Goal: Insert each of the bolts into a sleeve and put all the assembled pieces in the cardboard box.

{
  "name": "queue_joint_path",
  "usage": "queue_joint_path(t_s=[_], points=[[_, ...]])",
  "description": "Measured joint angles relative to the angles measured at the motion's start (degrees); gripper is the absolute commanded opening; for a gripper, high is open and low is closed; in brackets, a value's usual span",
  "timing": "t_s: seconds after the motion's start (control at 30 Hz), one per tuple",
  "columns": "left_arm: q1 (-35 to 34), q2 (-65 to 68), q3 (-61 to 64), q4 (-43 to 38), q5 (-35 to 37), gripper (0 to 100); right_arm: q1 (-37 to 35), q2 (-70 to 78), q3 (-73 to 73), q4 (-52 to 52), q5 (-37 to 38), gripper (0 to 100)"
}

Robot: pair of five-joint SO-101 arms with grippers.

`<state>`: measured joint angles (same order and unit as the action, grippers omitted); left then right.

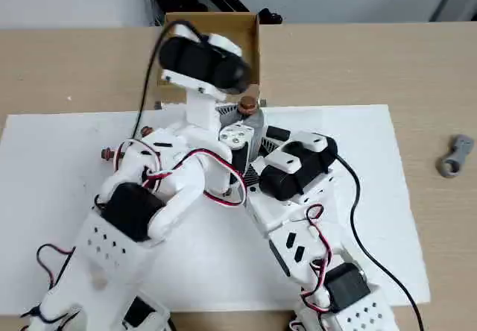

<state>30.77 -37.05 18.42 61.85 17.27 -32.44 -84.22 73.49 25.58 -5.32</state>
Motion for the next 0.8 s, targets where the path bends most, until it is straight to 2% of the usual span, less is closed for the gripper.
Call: queue_joint_path(t_s=[0.27,0.53,0.73,0.8], points=[[-0.9,0.0,-2.9,6.7,-0.2,20,-0.3,0.1,0.0,0.0,0.1,0.4],[-9.1,0.0,-9.1,12.3,0.7,21,-0.2,0.2,-0.2,0.3,0.1,0.4],[-19.1,-0.1,-15.9,15.4,-3.4,3,3.4,11.2,-9.1,0.3,0.1,0.4],[-23.4,-0.1,-16.1,15.5,-5.6,1,4.1,16.8,-13.9,0.3,0.1,0.4]])
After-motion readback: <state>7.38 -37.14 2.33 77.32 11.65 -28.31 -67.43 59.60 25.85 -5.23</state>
